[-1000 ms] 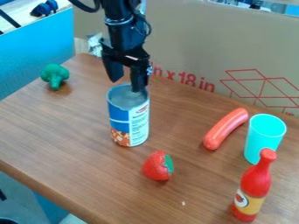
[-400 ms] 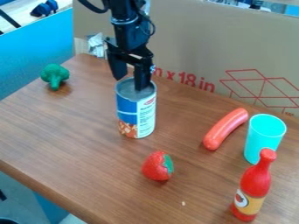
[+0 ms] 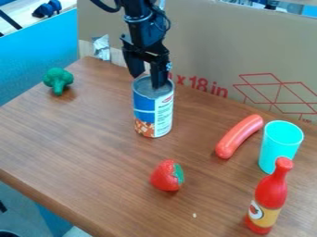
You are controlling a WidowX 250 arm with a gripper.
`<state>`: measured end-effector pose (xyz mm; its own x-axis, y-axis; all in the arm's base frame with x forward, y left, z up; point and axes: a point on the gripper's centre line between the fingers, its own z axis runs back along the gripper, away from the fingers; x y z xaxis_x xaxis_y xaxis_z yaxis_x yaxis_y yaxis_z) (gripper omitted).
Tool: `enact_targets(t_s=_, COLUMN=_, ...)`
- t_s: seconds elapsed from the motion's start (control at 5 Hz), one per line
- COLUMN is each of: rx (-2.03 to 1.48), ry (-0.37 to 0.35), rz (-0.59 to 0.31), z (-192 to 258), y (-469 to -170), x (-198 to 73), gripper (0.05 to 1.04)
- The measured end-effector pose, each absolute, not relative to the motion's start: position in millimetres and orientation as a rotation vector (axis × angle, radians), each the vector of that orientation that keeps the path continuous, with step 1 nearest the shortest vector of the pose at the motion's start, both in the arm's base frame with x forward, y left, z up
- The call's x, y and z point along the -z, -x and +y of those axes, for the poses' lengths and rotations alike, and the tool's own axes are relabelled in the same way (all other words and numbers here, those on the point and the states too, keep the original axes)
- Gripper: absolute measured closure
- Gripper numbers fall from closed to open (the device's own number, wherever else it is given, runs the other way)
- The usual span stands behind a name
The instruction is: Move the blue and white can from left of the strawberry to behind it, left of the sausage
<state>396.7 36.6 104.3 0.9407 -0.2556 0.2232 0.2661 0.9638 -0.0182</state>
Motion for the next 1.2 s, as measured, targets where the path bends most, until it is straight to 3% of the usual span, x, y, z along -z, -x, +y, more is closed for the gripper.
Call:
enact_targets(t_s=0.6, rx=0.309, ry=0.097, rz=-0.314, z=23, y=-427, x=-107, gripper=0.082)
enact_targets(t_s=0.8, rx=0.297, ry=0.084, rz=-0.332, z=25, y=-423, x=-108, gripper=0.082)
enact_targets(t_s=1.0, rx=0.261, ry=0.083, rz=-0.345, z=34, y=-397, x=-116, gripper=0.083)
enact_targets(t_s=1.2, rx=0.217, ry=0.074, rz=-0.438, z=43, y=-377, x=-151, gripper=0.083)
